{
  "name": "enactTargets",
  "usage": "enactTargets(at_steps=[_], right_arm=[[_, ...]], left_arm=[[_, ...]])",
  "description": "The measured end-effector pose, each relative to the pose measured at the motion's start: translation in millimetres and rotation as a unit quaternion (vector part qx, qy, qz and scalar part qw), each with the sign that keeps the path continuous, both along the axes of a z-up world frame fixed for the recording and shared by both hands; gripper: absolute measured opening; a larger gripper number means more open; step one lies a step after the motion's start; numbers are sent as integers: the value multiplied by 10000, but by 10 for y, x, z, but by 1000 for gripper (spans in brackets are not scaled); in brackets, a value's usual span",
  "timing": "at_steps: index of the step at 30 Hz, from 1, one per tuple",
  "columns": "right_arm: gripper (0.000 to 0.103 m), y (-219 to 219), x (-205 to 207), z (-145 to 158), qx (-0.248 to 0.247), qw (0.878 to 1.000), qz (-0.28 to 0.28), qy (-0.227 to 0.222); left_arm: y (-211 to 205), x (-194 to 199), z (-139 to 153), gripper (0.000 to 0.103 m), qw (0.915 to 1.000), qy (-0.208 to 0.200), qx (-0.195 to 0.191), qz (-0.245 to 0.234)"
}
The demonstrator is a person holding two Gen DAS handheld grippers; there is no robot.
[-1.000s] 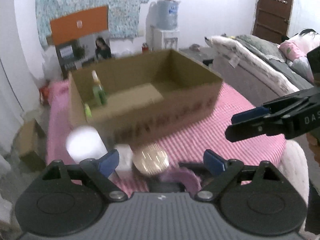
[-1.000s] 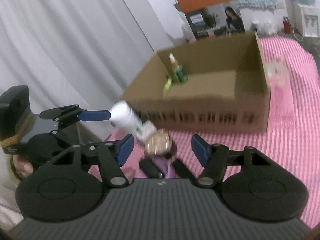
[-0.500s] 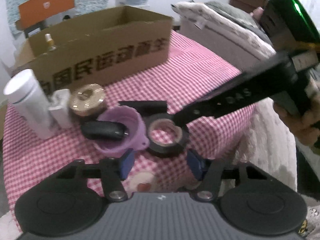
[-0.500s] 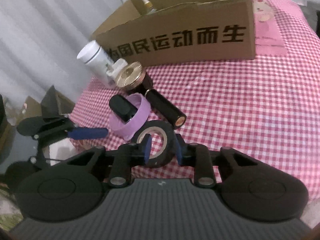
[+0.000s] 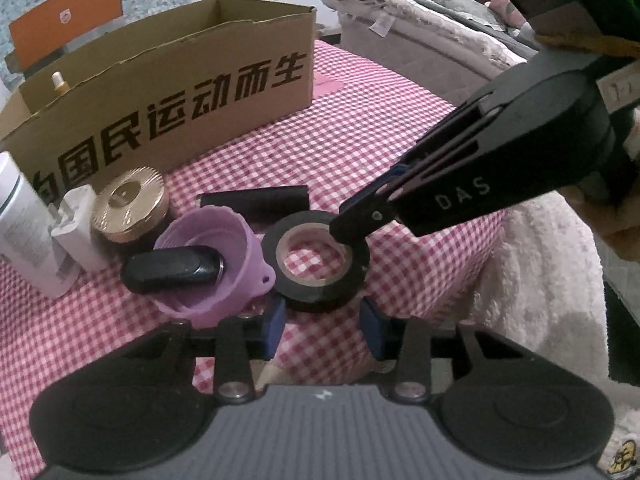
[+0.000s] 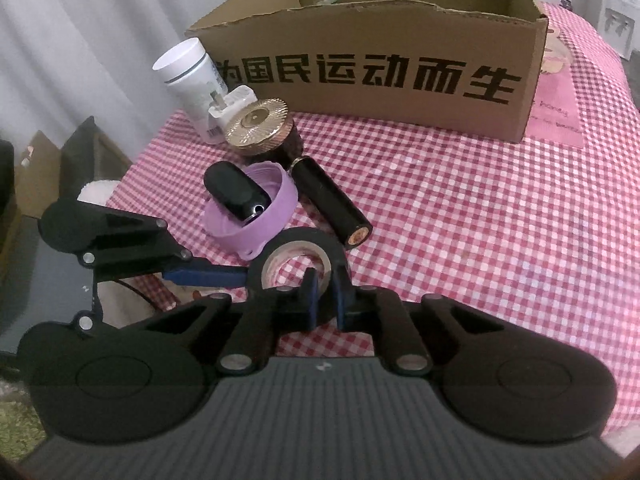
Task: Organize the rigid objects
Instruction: 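Move the right tool to the black tape roll and grip its rim, then lift the tape roll with the right tool and carry it toward the box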
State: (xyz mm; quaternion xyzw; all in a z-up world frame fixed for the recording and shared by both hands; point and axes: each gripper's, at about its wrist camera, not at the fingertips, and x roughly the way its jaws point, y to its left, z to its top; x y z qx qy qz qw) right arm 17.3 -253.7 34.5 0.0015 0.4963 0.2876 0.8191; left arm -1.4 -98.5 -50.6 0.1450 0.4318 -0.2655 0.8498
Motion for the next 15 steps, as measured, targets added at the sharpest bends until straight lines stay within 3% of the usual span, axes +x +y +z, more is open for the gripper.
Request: enactTargets(at_steps=[11,13,15], right_arm=[[28,-40,82,28,-126,9999,-7,-36],[43,-28,91,36,-295,9995,-35,-113],[46,-56,89,49,-415,9989,-91,-217]], left_arm=[[-183,106,-37,48,9994,-229,186,-190],[-219,124,-40,50,9992,-268,213,-206],[-267,137,-47,54,9988,-336,271,-213]])
